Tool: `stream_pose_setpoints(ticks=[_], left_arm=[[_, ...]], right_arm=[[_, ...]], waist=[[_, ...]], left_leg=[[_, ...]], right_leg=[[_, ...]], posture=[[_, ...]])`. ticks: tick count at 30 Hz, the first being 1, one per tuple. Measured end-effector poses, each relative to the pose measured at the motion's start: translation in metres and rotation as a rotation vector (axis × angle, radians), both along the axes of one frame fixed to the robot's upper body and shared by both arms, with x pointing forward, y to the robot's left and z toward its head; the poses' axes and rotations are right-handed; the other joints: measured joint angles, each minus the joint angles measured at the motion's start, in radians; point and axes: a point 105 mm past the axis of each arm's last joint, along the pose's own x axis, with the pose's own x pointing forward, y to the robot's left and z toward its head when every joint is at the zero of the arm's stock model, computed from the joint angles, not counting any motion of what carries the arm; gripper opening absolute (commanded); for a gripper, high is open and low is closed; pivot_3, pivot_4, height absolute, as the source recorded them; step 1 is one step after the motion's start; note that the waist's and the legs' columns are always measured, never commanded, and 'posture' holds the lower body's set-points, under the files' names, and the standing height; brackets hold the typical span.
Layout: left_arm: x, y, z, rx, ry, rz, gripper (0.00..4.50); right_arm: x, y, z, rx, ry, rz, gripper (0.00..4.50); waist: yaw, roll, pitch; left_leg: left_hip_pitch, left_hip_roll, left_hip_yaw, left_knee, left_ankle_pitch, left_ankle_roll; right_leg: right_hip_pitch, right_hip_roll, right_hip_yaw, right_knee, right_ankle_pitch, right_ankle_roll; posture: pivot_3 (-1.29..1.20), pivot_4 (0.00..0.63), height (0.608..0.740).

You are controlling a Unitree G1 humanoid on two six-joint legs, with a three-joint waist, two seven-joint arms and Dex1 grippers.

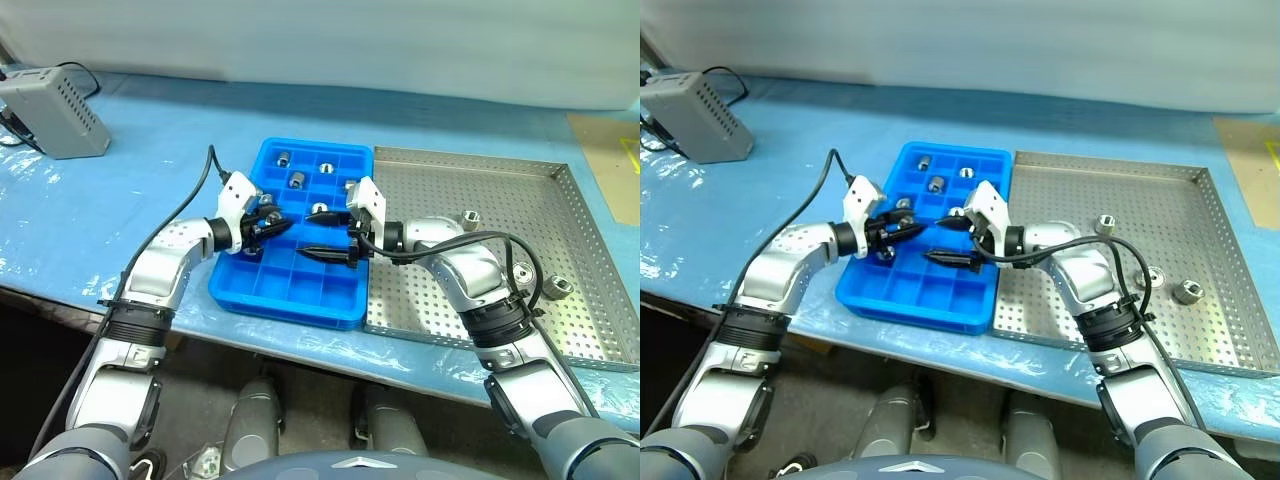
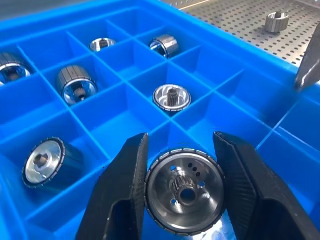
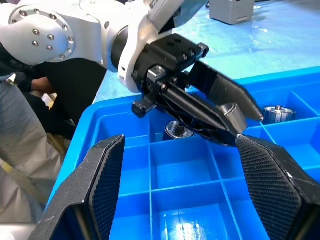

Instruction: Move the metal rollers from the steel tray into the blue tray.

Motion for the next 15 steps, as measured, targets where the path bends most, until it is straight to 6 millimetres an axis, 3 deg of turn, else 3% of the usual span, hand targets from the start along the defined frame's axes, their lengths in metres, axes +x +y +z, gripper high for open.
stream_pose_setpoints(ticks=[7,14,15], left_arm=[[0.0,-0.017,-0.004,0.0,0.002,-0.036,1.72],[0.007,-0.011,-0.014,0.037,0.009,-0.003,1.72],[0.009,-0.009,-0.016,0.043,0.013,0.01,2.07]], right_arm=[[-0.002,0.001,0.003,0.005,-0.017,-0.004,3.63],[-0.002,-0.001,-0.001,0.006,-0.005,-0.019,3.63],[-0.002,-0.001,-0.002,0.007,-0.004,-0.022,3.63]], waist=[[0.0,0.0,0.0],[-0.015,0.0,0.0],[-0.019,0.0,0.0]], left_leg=[[0.0,0.0,0.0,0.0,0.0,0.0],[0.0,0.0,0.0,0.0,0.0,0.0],[0.0,0.0,0.0,0.0,0.0,0.0]], right_leg=[[0.0,0.0,0.0,0.0,0.0,0.0],[0.0,0.0,0.0,0.0,0.0,0.0],[0.0,0.0,0.0,0.0,0.0,0.0]], posture=[[-0.11,0.15,0.74],[-0.12,0.15,0.74],[-0.12,0.15,0.74]])
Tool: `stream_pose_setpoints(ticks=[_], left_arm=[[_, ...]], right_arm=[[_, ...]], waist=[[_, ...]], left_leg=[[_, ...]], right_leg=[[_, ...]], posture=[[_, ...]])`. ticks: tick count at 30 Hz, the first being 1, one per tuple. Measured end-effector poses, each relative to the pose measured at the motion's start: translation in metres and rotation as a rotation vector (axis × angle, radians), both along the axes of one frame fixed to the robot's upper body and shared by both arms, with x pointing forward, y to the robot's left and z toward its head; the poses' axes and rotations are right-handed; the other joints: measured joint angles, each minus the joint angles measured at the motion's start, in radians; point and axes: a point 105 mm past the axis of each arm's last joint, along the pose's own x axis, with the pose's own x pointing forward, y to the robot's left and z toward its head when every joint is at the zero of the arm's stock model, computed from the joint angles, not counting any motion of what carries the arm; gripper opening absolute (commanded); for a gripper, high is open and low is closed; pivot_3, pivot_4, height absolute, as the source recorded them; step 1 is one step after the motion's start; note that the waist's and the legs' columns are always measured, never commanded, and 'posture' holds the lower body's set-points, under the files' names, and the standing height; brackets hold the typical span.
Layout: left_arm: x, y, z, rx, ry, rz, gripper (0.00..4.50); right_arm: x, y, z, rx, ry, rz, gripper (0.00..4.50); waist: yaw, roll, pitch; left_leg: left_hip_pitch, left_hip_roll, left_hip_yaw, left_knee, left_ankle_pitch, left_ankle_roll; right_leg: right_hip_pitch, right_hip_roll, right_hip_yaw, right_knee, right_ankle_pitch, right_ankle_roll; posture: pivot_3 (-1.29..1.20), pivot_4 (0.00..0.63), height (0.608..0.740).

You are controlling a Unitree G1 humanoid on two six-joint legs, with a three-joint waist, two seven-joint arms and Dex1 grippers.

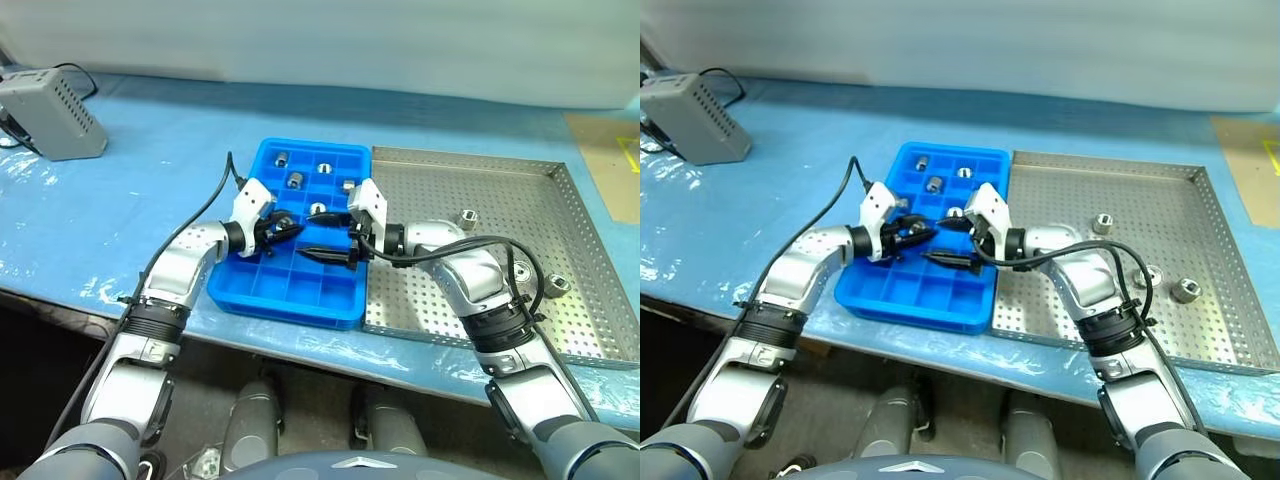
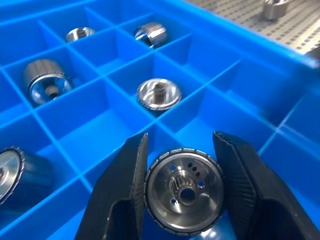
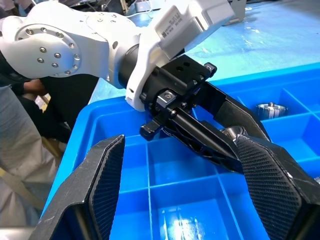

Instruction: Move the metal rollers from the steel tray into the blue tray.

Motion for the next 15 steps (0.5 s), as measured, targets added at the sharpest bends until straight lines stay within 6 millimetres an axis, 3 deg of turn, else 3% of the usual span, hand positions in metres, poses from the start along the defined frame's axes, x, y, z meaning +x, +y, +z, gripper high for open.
stream_pose_setpoints(ticks=[6,12,15], left_arm=[[0.001,-0.006,-0.001,-0.004,0.0,-0.02,3.92],[0.001,-0.006,0.001,-0.008,-0.001,-0.022,3.92],[0.004,-0.005,0.015,-0.045,-0.03,-0.017,3.92]], right_arm=[[0.001,-0.001,0.0,0.0,-0.002,-0.015,3.63],[0.001,-0.002,-0.001,-0.002,0.0,-0.018,3.63],[0.002,-0.005,-0.001,-0.006,0.0,-0.026,3.63]], waist=[[0.002,0.0,0.0],[-0.002,0.0,0.0],[-0.001,0.0,0.0]], left_leg=[[0.0,0.0,0.0,0.002,0.001,0.0],[0.002,0.001,0.0,0.002,0.003,-0.002],[0.001,0.003,0.0,0.002,0.004,-0.002]], right_leg=[[0.001,0.0,0.0,0.002,0.001,-0.002],[0.001,0.0,0.0,0.002,0.004,-0.005],[0.001,0.002,0.0,0.002,0.004,-0.005]], posture=[[-0.12,0.15,0.74],[-0.13,0.15,0.74],[-0.14,0.15,0.74]])
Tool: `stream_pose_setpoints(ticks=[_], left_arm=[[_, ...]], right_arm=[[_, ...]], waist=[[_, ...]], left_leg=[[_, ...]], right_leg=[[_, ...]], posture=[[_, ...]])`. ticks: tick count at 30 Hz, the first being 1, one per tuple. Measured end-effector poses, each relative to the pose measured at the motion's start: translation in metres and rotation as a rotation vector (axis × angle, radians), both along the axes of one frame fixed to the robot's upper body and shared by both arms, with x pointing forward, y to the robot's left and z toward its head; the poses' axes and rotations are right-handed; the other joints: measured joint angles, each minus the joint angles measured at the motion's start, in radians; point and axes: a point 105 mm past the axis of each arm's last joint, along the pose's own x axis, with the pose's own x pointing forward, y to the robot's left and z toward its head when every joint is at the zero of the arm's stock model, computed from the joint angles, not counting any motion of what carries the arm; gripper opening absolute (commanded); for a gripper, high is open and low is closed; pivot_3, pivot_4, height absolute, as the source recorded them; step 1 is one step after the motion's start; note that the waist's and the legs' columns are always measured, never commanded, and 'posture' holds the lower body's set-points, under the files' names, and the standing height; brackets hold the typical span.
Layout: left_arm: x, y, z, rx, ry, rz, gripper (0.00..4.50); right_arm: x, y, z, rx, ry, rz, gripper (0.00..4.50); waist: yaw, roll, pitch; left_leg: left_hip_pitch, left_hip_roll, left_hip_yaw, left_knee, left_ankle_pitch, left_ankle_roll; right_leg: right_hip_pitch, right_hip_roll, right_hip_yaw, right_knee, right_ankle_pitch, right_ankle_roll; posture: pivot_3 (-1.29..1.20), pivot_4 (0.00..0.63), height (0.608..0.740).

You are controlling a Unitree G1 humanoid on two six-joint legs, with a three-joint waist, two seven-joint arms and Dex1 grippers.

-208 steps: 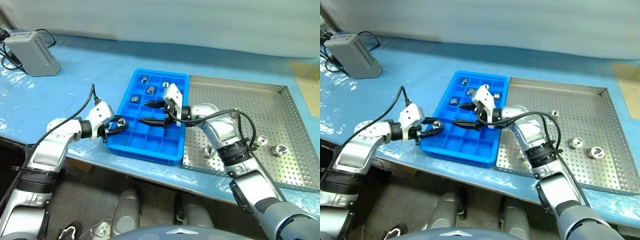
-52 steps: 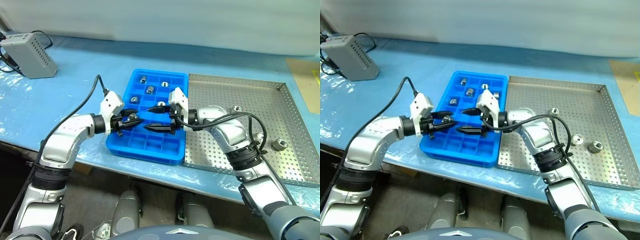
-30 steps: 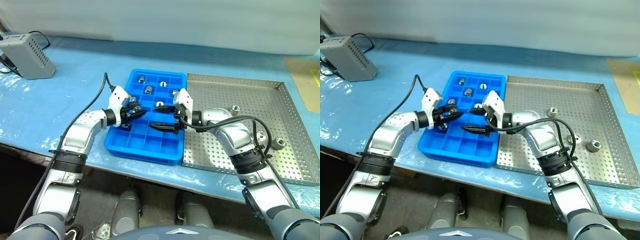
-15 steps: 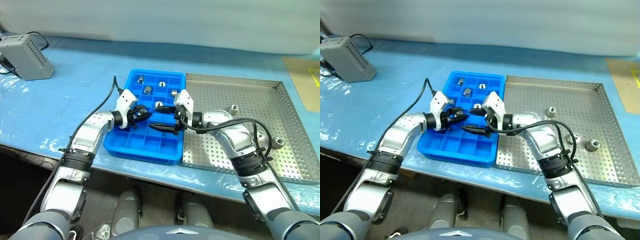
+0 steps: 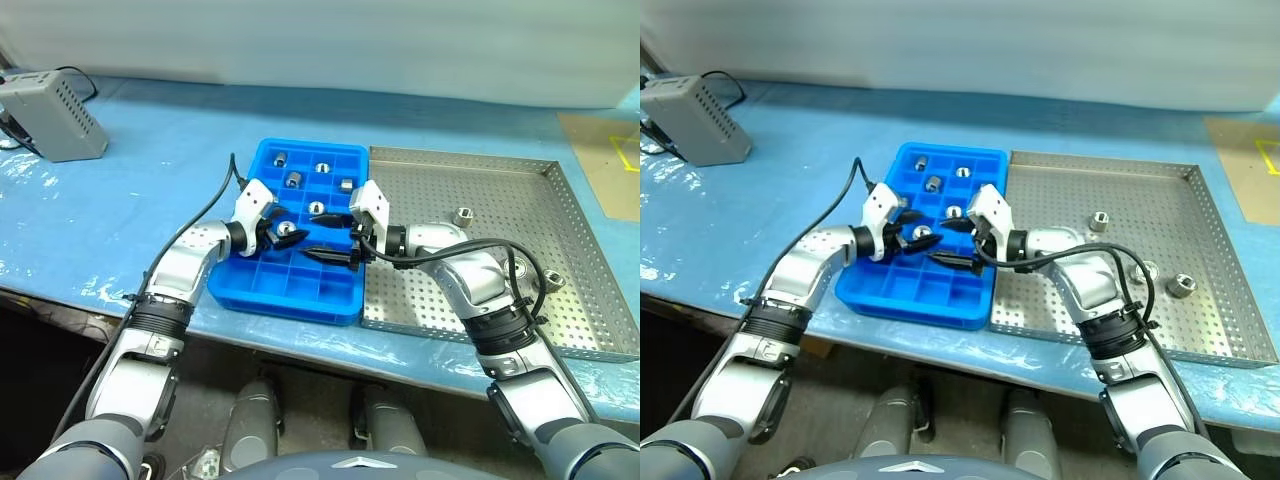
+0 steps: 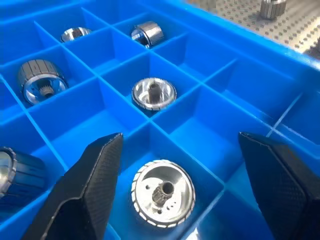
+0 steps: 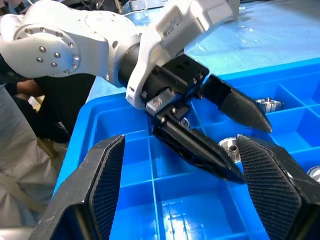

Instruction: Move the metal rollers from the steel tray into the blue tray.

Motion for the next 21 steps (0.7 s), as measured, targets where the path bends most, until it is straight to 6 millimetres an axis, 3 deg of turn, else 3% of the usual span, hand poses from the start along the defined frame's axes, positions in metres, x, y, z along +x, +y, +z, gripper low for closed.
stream_pose_setpoints(ticks=[4,7,12,21], left_arm=[[0.007,-0.004,0.048,-0.079,-0.113,-0.017,3.92],[0.009,-0.012,0.068,-0.105,-0.163,-0.048,3.92],[0.006,-0.04,0.065,-0.107,-0.148,-0.161,3.92],[0.003,-0.121,0.049,-0.009,-0.143,-0.417,3.92]], right_arm=[[0.01,-0.023,0.01,0.008,-0.018,-0.079,3.63],[0.018,-0.046,0.019,0.003,-0.047,-0.162,3.63],[0.025,-0.084,0.025,-0.021,-0.07,-0.293,3.63],[0.01,-0.139,0.022,-0.048,-0.082,-0.524,3.63]], waist=[[0.001,0.0,0.0],[-0.004,0.0,0.0],[-0.006,0.0,0.0],[-0.038,0.0,0.0]], left_leg=[[-0.003,0.001,0.0,0.0,-0.001,0.001],[-0.003,0.001,0.001,0.0,-0.001,0.003],[-0.003,0.004,0.002,0.0,-0.001,0.003],[-0.003,0.004,0.004,0.001,-0.002,0.009]], right_leg=[[-0.002,0.002,0.0,-0.002,0.0,0.0],[-0.002,0.002,0.0,-0.004,0.0,0.0],[-0.001,0.005,0.001,-0.006,0.0,0.0],[0.0,0.005,0.003,-0.01,0.001,0.0]], posture=[[-0.16,0.15,0.74],[-0.23,0.15,0.74],[-0.31,0.15,0.74],[-0.52,0.15,0.74]])
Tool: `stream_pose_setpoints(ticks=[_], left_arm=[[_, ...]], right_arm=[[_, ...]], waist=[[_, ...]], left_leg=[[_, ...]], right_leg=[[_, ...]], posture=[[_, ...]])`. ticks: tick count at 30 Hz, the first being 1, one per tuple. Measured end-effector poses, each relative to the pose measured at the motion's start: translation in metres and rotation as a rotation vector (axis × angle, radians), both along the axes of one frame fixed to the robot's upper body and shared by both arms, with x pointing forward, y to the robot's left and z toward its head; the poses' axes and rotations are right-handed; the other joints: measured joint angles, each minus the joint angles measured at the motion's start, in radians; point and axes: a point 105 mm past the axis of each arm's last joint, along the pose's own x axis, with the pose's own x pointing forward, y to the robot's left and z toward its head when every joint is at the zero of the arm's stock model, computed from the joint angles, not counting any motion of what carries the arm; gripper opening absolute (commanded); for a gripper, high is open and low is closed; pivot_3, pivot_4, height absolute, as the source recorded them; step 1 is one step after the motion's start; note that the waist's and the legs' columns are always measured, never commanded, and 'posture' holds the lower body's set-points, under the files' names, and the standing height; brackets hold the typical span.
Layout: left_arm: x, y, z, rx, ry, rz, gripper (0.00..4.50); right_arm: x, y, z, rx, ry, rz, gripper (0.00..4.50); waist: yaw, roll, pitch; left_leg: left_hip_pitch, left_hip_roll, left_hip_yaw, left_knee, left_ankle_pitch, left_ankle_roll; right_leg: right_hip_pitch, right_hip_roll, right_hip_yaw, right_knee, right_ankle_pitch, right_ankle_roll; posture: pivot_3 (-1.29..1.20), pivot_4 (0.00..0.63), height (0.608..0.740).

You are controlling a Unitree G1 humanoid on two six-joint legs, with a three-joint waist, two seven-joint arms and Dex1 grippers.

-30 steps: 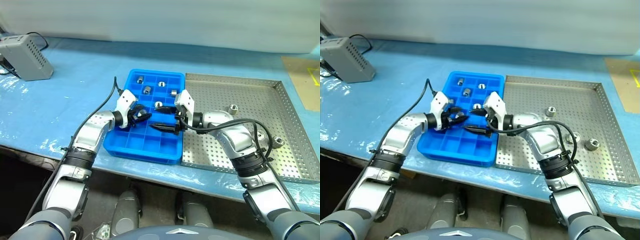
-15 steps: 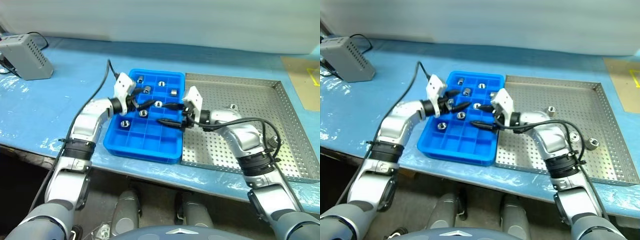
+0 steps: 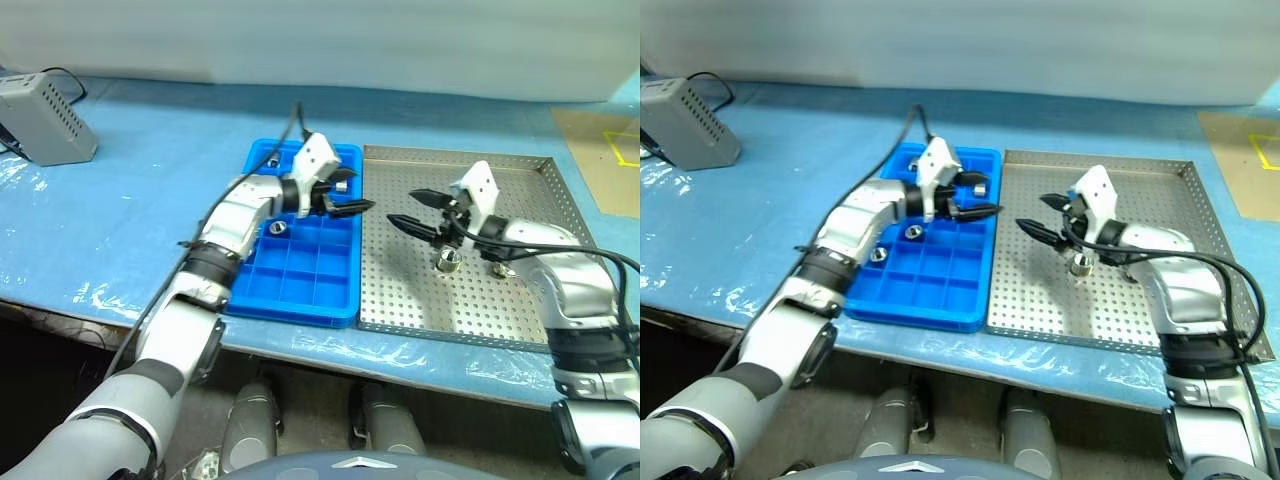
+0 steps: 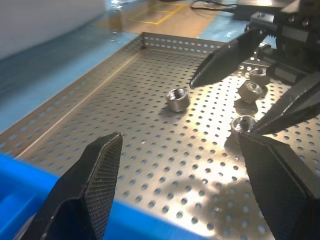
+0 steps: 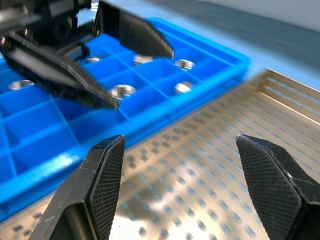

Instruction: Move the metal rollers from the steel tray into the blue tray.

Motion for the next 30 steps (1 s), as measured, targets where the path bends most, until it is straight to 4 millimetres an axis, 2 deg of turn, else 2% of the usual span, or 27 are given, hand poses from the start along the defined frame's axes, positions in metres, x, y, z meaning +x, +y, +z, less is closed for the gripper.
stream_pose_setpoints(ticks=[4,10,14,19,30], left_arm=[[-0.009,-0.034,-0.02,0.057,0.02,-0.096,3.92],[-0.018,-0.059,-0.034,0.106,0.027,-0.142,3.92],[-0.018,-0.066,-0.04,0.13,0.028,-0.124,3.92],[-0.014,-0.068,-0.053,0.171,0.039,-0.059,3.92],[0.001,-0.063,-0.062,0.208,0.052,0.095,3.92]], right_arm=[[-0.018,-0.017,-0.001,0.002,-0.002,-0.094,3.63],[-0.04,-0.027,-0.004,-0.006,0.006,-0.184,3.63],[-0.048,-0.029,-0.004,-0.006,0.006,-0.217,3.63],[-0.05,-0.031,-0.005,-0.003,0.013,-0.24,3.63],[-0.05,-0.032,-0.007,-0.007,0.014,-0.255,3.63]], waist=[[-0.036,0.001,0.0],[-0.092,0.001,0.0],[-0.133,0.001,-0.001],[-0.18,0.002,-0.001],[-0.246,0.003,-0.002]], left_leg=[[-0.001,0.0,0.001,0.0,-0.002,0.003],[-0.002,0.0,0.001,0.003,-0.003,0.004],[-0.002,0.0,0.001,0.004,-0.003,0.004],[-0.005,-0.001,-0.001,0.005,-0.006,0.004],[-0.01,-0.002,-0.003,0.005,-0.01,0.015]], right_leg=[[-0.001,0.001,0.001,-0.002,0.0,0.0],[-0.001,0.003,0.001,-0.003,0.0,0.002],[0.0,0.003,0.001,-0.005,-0.003,0.01],[0.001,0.004,0.0,-0.007,-0.003,0.011],[0.007,0.002,-0.006,-0.023,0.003,0.008]], posture=[[-0.61,0.15,0.74],[-0.7,0.15,0.74],[-0.72,0.15,0.74],[-0.73,0.15,0.74],[-0.71,0.15,0.74]])
